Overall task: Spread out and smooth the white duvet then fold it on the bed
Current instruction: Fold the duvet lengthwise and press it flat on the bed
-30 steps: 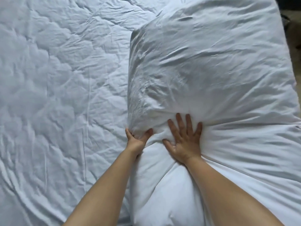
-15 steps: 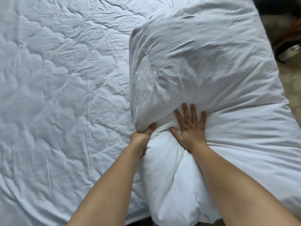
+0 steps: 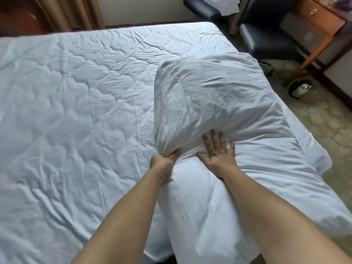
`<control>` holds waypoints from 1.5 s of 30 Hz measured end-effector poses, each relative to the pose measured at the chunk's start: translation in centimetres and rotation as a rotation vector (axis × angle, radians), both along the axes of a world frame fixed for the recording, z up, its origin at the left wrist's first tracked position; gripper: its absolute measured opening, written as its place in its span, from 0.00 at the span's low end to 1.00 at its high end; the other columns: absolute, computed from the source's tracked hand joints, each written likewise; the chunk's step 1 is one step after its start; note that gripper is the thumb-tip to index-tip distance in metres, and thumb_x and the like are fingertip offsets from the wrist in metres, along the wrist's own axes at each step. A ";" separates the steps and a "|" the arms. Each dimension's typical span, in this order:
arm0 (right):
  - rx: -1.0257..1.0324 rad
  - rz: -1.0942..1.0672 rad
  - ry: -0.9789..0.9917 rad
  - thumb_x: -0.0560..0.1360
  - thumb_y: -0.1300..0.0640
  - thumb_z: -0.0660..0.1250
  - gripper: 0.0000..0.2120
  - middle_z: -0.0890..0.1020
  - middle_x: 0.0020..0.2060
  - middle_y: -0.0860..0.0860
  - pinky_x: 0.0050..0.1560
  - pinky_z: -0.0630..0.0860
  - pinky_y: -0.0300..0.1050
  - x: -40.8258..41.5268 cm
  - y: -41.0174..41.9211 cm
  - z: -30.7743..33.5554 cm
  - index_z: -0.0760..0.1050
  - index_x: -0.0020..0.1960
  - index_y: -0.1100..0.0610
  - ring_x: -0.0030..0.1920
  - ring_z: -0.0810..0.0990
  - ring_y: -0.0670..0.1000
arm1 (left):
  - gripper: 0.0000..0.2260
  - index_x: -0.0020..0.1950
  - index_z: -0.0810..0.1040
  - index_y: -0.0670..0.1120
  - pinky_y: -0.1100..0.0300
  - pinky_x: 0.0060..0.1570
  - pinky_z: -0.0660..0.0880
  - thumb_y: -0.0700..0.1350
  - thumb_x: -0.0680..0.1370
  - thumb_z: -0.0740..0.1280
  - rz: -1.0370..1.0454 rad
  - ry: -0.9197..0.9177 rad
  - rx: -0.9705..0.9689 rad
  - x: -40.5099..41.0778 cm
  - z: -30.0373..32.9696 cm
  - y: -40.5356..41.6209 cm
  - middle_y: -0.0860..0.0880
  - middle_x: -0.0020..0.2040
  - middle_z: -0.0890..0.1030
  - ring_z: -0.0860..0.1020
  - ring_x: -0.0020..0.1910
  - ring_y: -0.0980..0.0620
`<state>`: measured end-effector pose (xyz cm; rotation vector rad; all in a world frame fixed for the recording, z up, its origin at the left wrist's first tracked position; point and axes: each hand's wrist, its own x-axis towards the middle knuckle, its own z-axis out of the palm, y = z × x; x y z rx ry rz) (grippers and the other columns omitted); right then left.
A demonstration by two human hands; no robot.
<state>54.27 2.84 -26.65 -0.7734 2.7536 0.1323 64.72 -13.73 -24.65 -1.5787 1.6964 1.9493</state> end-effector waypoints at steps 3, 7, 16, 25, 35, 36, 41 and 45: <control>-0.030 0.001 -0.052 0.62 0.30 0.26 0.37 0.23 0.69 0.45 0.72 0.34 0.63 5.5 -3.4 0.2 0.21 0.67 0.42 0.75 0.30 0.53 | 0.35 0.63 0.75 0.39 0.61 0.52 0.71 0.60 0.65 0.77 -0.007 -0.016 -0.029 5.2 0.0 -3.7 0.45 0.59 0.80 0.77 0.57 0.45; -0.064 -0.003 -0.090 0.63 0.30 0.27 0.37 0.21 0.67 0.45 0.70 0.32 0.64 10.9 -7.6 -0.2 0.20 0.67 0.43 0.74 0.29 0.55 | 0.37 0.63 0.76 0.39 0.57 0.58 0.73 0.60 0.63 0.78 0.011 -0.060 -0.021 10.4 -1.0 -8.0 0.44 0.58 0.80 0.78 0.56 0.45; -0.156 -0.177 -0.119 0.64 0.27 0.32 0.39 0.27 0.73 0.52 0.69 0.27 0.61 13.5 -14.9 -1.5 0.21 0.68 0.42 0.74 0.28 0.59 | 0.35 0.61 0.78 0.41 0.57 0.55 0.76 0.61 0.61 0.78 -0.009 -0.105 0.012 12.5 -2.9 -11.1 0.47 0.53 0.83 0.80 0.51 0.48; -0.152 -0.236 -0.156 0.76 0.32 0.47 0.36 0.35 0.76 0.54 0.72 0.32 0.59 15.6 -19.4 0.3 0.33 0.76 0.43 0.75 0.32 0.56 | 0.33 0.59 0.78 0.40 0.57 0.52 0.78 0.60 0.63 0.78 -0.028 -0.006 -0.008 14.6 -2.6 -16.1 0.46 0.50 0.83 0.81 0.48 0.47; -0.167 -0.042 -0.237 0.77 0.36 0.54 0.35 0.42 0.77 0.58 0.75 0.38 0.48 27.7 -30.0 3.8 0.39 0.77 0.42 0.77 0.39 0.54 | 0.34 0.62 0.75 0.38 0.57 0.54 0.74 0.64 0.69 0.71 -0.055 -0.007 -0.143 27.6 -0.7 -30.2 0.42 0.55 0.80 0.78 0.53 0.43; -0.154 -0.003 -0.245 0.77 0.35 0.54 0.35 0.42 0.77 0.58 0.75 0.39 0.47 29.0 -31.1 4.0 0.40 0.77 0.41 0.77 0.40 0.54 | 0.34 0.62 0.75 0.38 0.55 0.56 0.74 0.65 0.69 0.71 -0.053 -0.013 -0.145 29.2 -0.7 -31.9 0.42 0.54 0.80 0.78 0.53 0.43; -0.121 0.093 -0.268 0.76 0.33 0.52 0.35 0.41 0.77 0.58 0.75 0.37 0.49 34.7 -36.2 3.2 0.39 0.77 0.41 0.77 0.37 0.53 | 0.33 0.61 0.76 0.38 0.56 0.55 0.74 0.65 0.70 0.69 -0.025 -0.082 -0.135 35.9 -1.5 -37.1 0.43 0.49 0.80 0.78 0.50 0.43; -0.159 0.094 -0.197 0.66 0.28 0.38 0.41 0.40 0.77 0.57 0.74 0.34 0.50 37.2 -37.9 1.4 0.39 0.76 0.40 0.76 0.35 0.52 | 0.36 0.63 0.75 0.38 0.56 0.57 0.73 0.66 0.70 0.68 -0.021 -0.137 -0.144 37.8 -2.5 -38.5 0.41 0.56 0.80 0.78 0.54 0.42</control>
